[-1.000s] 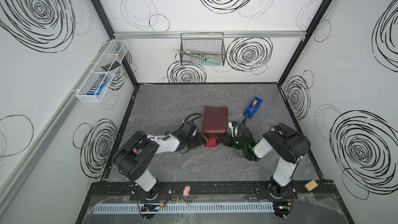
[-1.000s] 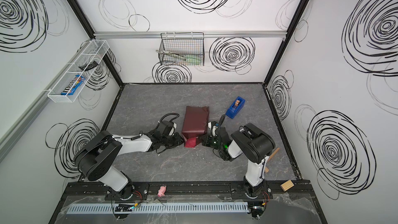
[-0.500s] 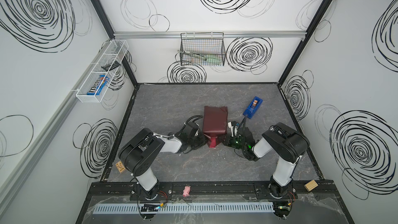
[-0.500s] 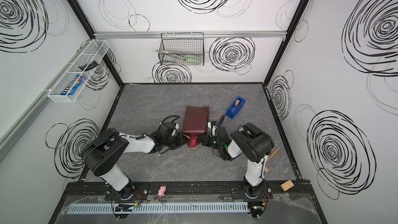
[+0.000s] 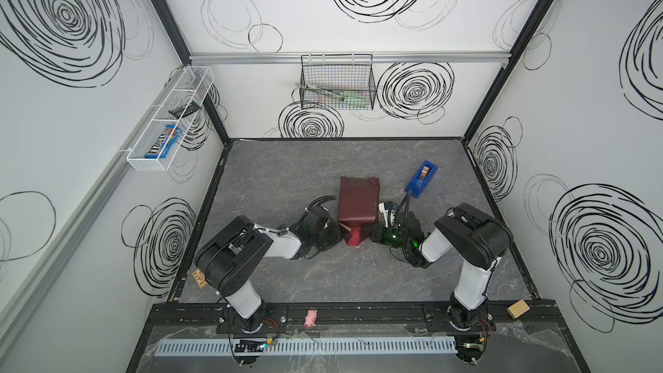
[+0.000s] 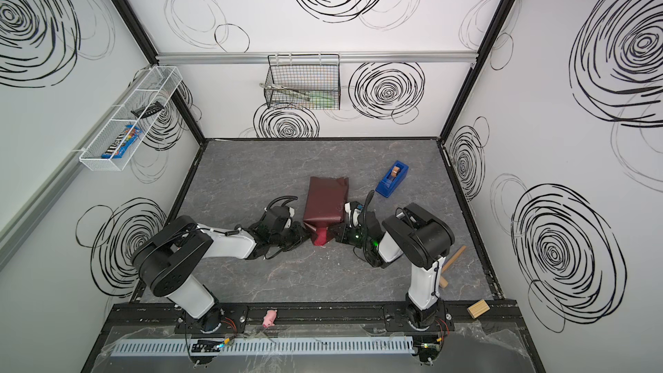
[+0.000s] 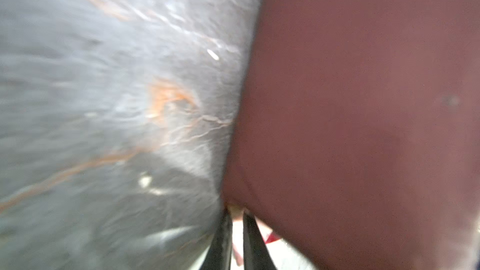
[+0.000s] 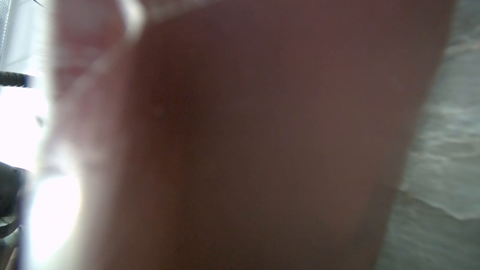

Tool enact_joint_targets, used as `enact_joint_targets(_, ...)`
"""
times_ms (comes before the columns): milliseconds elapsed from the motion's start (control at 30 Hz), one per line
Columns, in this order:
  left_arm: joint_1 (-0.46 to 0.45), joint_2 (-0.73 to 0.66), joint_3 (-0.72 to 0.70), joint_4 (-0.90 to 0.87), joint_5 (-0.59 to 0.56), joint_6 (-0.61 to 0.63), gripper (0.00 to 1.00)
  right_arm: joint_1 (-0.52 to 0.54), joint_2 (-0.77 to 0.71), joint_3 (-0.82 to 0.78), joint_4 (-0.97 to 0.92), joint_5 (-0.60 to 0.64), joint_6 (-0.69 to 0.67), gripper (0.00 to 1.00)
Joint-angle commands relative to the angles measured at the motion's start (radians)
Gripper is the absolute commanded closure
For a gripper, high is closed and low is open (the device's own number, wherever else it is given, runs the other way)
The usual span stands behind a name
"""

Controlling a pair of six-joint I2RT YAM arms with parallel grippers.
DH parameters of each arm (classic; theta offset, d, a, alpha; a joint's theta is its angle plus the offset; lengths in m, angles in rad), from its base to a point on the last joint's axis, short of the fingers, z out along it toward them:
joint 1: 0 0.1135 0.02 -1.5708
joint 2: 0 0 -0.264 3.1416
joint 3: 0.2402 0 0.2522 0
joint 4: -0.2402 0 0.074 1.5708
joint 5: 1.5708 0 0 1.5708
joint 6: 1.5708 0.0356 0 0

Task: Wrap a gift box in wrapping paper
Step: Fold the wrapping paper for the gift box.

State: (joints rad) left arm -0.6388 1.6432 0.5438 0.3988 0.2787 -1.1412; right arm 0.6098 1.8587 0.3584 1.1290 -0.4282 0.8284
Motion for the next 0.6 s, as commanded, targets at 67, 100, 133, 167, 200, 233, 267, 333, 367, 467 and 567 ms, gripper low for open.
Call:
enact_joint_targets(67, 0.016, -0.055, -0.013, -0.103, -0.074, 0.031, 0.84, 0.008, 0.063, -0.009, -0.081, 0.003, -0.004, 1.0)
enact_joint_targets(100, 0.019, -0.053, -0.01, -0.129, -0.077, 0.037, 0.85, 0.008, 0.063, -0.008, -0.081, 0.002, -0.003, 1.0)
enact_joint_targets(133, 0.022, -0.048, -0.004, -0.147, -0.079, 0.046, 0.86, 0.007, 0.065, -0.009, -0.081, 0.002, -0.002, 1.0)
enact_joint_targets(167, 0.024, -0.04, 0.002, -0.155, -0.081, 0.05, 0.86, 0.008, 0.065, -0.009, -0.081, 0.001, -0.003, 1.0)
enact_joint_targets(200, 0.025, -0.031, 0.011, -0.168, -0.079, 0.058, 0.88, 0.007, 0.065, -0.009, -0.081, 0.003, -0.002, 1.0)
enact_joint_targets(233, 0.024, -0.019, 0.029, -0.187, -0.079, 0.069, 0.9, 0.007, 0.065, -0.009, -0.081, 0.002, -0.003, 1.0)
enact_joint_targets(267, 0.02, -0.008, 0.048, -0.214, -0.082, 0.079, 0.93, 0.008, 0.065, -0.007, -0.081, 0.002, -0.003, 1.0)
enact_joint_targets(333, 0.009, 0.012, 0.093, -0.26, -0.095, 0.099, 0.95, 0.008, 0.069, -0.006, -0.081, -0.004, -0.002, 1.0)
enact_joint_targets(367, 0.006, 0.018, 0.106, -0.272, -0.097, 0.099, 0.95, 0.008, 0.071, -0.004, -0.081, -0.006, -0.002, 1.0)
enact_joint_targets(467, -0.013, 0.035, 0.136, -0.296, -0.11, 0.088, 0.95, 0.009, 0.077, 0.002, -0.081, -0.011, -0.001, 1.0)
enact_joint_targets(567, -0.028, 0.054, 0.154, -0.298, -0.11, 0.071, 0.95, 0.009, 0.086, 0.006, -0.054, -0.018, 0.0, 1.0)
